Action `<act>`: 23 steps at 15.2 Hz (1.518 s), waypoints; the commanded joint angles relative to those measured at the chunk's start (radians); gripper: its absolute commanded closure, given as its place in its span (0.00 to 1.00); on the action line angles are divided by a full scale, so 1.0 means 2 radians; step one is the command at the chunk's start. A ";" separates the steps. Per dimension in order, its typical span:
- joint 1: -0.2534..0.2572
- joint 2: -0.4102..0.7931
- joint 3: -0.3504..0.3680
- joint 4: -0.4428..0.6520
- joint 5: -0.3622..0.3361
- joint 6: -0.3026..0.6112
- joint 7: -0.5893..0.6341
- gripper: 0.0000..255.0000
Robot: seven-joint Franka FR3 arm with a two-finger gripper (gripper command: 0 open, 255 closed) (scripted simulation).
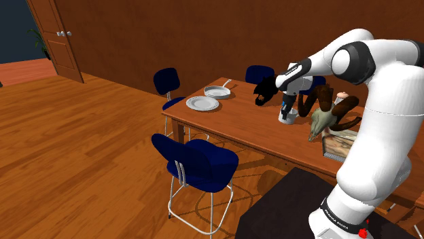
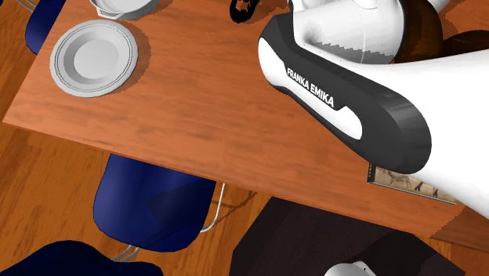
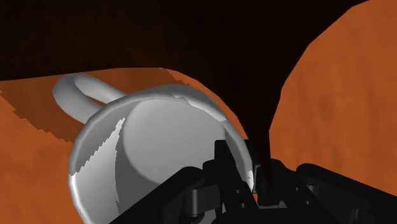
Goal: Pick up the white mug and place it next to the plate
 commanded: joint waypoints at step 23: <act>0.009 -0.062 -0.007 0.072 -0.030 -0.129 0.013 1.00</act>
